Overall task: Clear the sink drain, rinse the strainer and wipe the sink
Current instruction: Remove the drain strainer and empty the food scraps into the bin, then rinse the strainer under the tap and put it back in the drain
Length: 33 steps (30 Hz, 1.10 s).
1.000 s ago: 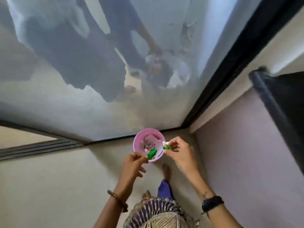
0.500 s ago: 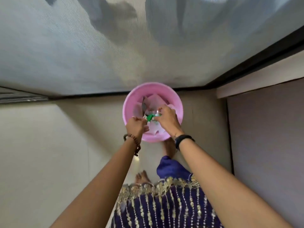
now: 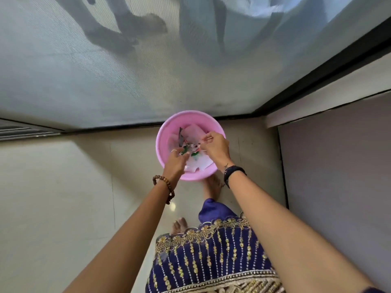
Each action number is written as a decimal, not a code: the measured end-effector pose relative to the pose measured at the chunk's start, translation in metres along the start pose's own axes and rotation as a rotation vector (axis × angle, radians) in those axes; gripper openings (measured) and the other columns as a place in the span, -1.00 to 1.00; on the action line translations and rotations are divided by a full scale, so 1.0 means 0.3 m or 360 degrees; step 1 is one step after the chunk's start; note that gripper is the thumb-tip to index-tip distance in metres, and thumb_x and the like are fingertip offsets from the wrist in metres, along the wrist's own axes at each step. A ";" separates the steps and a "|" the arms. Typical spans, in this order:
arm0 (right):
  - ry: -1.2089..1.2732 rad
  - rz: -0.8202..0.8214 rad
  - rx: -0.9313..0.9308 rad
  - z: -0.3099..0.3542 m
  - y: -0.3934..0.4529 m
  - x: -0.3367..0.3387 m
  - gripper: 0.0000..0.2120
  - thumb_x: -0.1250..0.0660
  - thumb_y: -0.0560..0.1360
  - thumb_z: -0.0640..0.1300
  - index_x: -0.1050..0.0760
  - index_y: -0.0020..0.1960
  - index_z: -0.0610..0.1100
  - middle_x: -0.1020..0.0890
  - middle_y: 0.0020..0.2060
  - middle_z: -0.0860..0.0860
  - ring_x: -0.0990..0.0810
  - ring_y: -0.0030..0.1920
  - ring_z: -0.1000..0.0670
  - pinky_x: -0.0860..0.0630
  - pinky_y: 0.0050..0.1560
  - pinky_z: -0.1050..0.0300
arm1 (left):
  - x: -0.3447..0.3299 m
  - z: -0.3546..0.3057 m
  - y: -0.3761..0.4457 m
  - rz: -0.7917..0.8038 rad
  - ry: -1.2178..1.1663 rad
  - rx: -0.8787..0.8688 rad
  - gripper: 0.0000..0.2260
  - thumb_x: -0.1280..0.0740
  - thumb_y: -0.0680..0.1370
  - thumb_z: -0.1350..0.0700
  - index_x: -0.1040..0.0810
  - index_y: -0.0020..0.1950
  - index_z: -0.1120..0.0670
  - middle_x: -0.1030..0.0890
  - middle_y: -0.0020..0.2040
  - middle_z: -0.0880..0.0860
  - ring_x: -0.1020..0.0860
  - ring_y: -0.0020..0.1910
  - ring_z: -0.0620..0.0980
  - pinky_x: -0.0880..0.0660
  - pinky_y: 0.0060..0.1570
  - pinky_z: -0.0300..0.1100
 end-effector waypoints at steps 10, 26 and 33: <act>0.0870 -0.0062 -0.0124 0.317 -0.798 0.389 -0.72 -0.20 0.44 -0.22 -0.38 -0.44 -0.07 -0.38 -0.57 0.06 -0.29 -0.62 0.14 -0.21 -0.63 0.35 | -0.023 -0.357 -0.834 0.0208 -0.0179 -0.0267 -0.70 -0.15 0.59 0.15 -0.38 -0.36 0.08 -0.37 -0.54 -0.06 -0.31 -0.60 -0.20 -0.28 -0.56 -0.39; 0.1688 -0.0981 0.0409 0.290 -1.920 1.483 -0.67 -0.16 0.48 -0.20 -0.22 -0.45 -0.02 -0.19 -0.69 0.14 -0.11 -0.66 0.17 -0.09 -0.65 0.38 | -0.748 -0.748 -2.075 0.1373 0.0275 -0.0765 -0.61 -0.17 0.56 0.11 -0.26 -0.48 0.01 -0.23 -0.56 -0.07 -0.15 -0.60 -0.16 -0.09 -0.59 -0.33; 0.1790 -0.1536 0.0385 -0.013 -2.070 1.837 -0.67 -0.21 0.51 -0.15 -0.31 -0.42 -0.05 -0.27 -0.68 0.12 -0.19 -0.65 0.18 -0.14 -0.63 0.35 | -1.240 -0.716 -2.277 0.1646 0.0566 -0.0813 -0.63 -0.13 0.58 0.15 -0.24 -0.45 0.04 -0.21 -0.57 -0.06 -0.12 -0.64 -0.16 -0.04 -0.63 -0.31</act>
Point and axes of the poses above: each hand's wrist, its own y-axis towards the middle knuckle, its own x-axis out of the back of the hand, z = x × y, the point moved 4 cm from there along y, towards the middle knuckle
